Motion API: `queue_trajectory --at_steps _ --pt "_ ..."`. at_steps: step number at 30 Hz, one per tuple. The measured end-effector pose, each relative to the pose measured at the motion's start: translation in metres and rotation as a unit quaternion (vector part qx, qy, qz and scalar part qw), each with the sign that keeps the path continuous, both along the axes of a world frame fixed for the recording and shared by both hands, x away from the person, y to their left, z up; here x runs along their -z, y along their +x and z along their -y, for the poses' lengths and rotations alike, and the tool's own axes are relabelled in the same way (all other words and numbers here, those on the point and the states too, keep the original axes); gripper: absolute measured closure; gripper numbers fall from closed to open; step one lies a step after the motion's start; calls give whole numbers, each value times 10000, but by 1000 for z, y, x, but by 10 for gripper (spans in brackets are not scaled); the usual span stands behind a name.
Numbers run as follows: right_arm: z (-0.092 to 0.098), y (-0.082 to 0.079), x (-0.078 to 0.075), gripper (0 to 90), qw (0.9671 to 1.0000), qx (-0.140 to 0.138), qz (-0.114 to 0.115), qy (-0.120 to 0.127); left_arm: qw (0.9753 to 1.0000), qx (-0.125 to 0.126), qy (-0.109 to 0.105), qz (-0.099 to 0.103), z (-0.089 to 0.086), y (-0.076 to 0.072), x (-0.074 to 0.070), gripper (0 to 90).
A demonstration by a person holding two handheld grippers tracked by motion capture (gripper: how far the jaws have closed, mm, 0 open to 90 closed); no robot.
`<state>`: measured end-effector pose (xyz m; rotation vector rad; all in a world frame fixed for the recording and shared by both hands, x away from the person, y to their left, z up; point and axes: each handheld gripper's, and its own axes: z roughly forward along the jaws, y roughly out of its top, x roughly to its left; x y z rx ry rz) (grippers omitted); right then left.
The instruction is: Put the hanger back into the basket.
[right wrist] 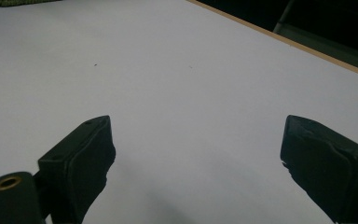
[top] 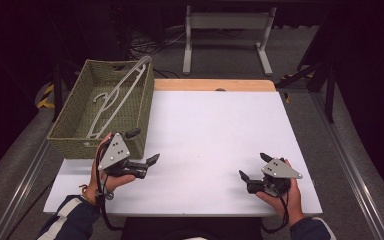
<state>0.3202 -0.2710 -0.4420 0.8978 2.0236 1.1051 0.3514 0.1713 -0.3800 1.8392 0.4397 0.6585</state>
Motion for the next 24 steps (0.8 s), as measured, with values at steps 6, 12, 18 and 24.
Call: queue_trajectory --at_steps 6,12,18,24 --pt "-4 0 1 102 9999 17 54 -83 9996 10 219 -171 2 -4 30 83" --pt "-4 1 3 102 9999 6 53 -138 9982 -61 501 -333 -2 -3 51 80" --pt "-4 -1 3 103 9998 -42 122 -161 9976 -176 422 -524 -16 -8 60 74" --pt "-3 -3 2 104 9997 -84 195 -150 9971 -274 347 -613 -24 -10 65 72"
